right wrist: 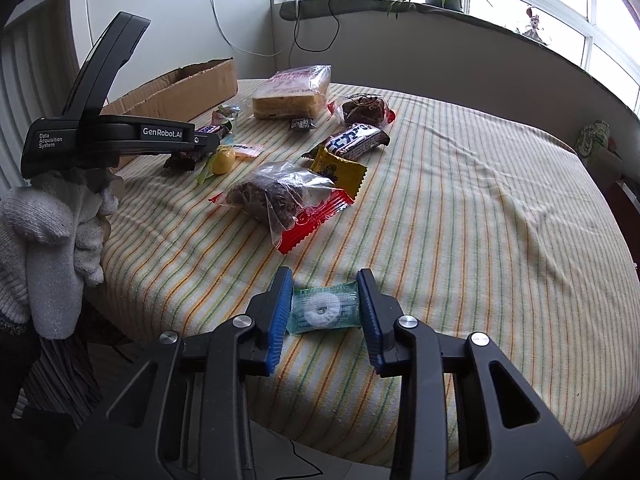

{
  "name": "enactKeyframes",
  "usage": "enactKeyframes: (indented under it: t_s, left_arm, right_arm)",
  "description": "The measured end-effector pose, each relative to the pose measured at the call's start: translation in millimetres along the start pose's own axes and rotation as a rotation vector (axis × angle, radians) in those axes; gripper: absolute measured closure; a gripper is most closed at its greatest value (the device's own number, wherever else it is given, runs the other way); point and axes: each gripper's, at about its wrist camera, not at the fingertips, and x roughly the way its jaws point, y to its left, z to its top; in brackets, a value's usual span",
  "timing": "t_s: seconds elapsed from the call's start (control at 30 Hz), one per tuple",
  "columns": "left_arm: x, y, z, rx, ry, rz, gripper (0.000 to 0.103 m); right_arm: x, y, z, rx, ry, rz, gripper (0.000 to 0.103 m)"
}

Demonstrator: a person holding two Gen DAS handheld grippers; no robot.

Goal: Organize snacks
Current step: 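Grasp the blue-white chocolate bar with left tool while right tool grasps white mint pack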

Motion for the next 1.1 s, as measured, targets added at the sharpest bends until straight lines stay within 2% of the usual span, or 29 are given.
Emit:
enactKeyframes:
  t_s: [0.17,0.2,0.23,0.27,0.37,0.5,0.53,0.6,0.63,0.67,0.73,0.8,0.93,0.97,1.1]
  left_arm:
    - [-7,2,0,-0.008,-0.021,-0.005,0.075]
    - [-9,2,0,-0.008,-0.024,-0.006,0.075]
    - [-11,2,-1,-0.008,-0.029,-0.007,0.075]
    - [-13,2,-1,-0.006,-0.033,-0.006,0.075]
    - [-14,0,0,0.001,-0.037,-0.008,0.075]
    - [-15,1,-1,-0.005,-0.036,-0.007,0.075]
    - [-15,2,-1,-0.008,-0.036,-0.008,0.075]
    - [-16,2,-1,-0.011,-0.039,-0.009,0.075]
    - [-16,2,-1,-0.013,-0.041,-0.01,0.075]
    - [-17,2,-1,-0.013,-0.043,-0.011,0.075]
    - [-18,2,-1,-0.011,-0.047,-0.009,0.075]
    - [-18,2,-1,-0.012,-0.048,-0.011,0.075]
    - [-19,4,-2,-0.017,-0.051,-0.01,0.075]
    - [-20,4,-2,-0.02,-0.052,-0.013,0.075]
    - [-25,3,-1,-0.015,-0.061,-0.026,0.075]
  right_arm:
    - [-2,-3,-1,0.017,-0.012,0.0,0.071]
    - [-2,-5,-1,0.026,-0.012,0.003,0.073]
    - [-3,-7,0,0.035,-0.017,-0.004,0.084]
    - [-5,-9,1,0.042,-0.021,-0.002,0.085]
    - [-1,-11,3,0.032,-0.007,-0.008,0.086]
    - [0,-17,3,0.051,0.009,0.034,0.084]
    - [-1,-16,1,0.044,0.012,0.029,0.082]
    - [-3,-14,-2,0.038,0.019,0.043,0.063]
    - [-5,-13,-3,0.039,0.019,0.048,0.044]
    - [-7,-11,-4,0.033,0.013,0.043,0.035]
    - [-8,-6,-8,-0.004,0.012,0.025,0.034]
    - [-8,-1,-12,-0.045,0.022,0.015,0.036]
    - [-11,5,-16,-0.098,0.014,-0.004,0.064]
    - [-11,5,-15,-0.1,0.019,-0.007,0.068]
    - [-11,0,-13,-0.085,0.028,0.011,0.069]
